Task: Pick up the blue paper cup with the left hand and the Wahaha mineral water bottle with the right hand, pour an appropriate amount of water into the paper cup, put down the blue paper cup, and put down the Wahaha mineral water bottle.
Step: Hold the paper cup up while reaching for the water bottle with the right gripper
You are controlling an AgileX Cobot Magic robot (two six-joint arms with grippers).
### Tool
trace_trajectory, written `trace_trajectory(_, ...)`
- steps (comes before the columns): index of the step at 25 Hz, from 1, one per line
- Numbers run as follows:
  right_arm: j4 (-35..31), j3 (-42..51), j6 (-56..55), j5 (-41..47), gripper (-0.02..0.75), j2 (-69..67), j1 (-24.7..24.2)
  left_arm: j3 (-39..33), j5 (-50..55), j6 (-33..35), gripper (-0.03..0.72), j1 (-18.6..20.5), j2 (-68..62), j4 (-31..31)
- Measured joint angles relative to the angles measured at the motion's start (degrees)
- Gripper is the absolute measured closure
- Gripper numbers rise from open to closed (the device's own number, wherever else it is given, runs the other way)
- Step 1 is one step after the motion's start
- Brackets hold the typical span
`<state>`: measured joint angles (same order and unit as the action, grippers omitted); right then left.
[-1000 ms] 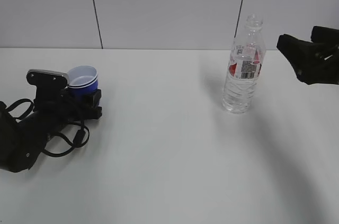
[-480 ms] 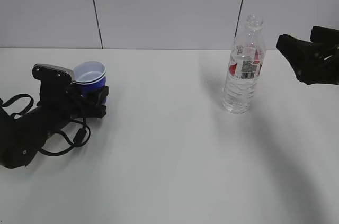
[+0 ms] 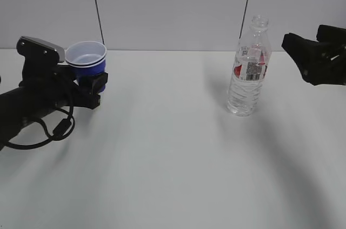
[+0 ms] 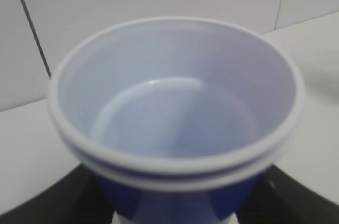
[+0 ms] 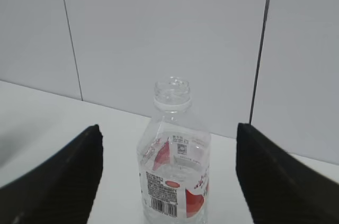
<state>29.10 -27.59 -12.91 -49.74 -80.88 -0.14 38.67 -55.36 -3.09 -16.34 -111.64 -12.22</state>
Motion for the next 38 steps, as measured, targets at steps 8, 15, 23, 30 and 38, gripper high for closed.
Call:
trace_trajectory(8,0.00,-2.18,0.00,1.27,0.150,-0.09,0.00,-7.61,4.80,-4.90,0.227,0.00,14.47,-12.73)
trace_trajectory(15,0.00,-3.12,-0.81,3.37,0.151,2.25,0.00,-8.08,9.39,-14.58,0.227,0.00,23.90,-25.12)
trace_trajectory(23,0.22,-7.34,-1.69,14.49,0.150,3.58,0.00,-8.08,12.94,-15.75,0.227,0.00,25.74,-26.58)
trace_trajectory(30,2.39,-10.07,-0.46,16.49,0.150,3.58,2.76,-8.08,12.94,-19.92,0.227,0.00,25.74,-34.23)
trace_trajectory(38,1.51,-12.65,2.88,22.98,0.151,-1.34,8.52,-8.08,12.94,-21.62,0.227,0.00,25.74,-37.29)
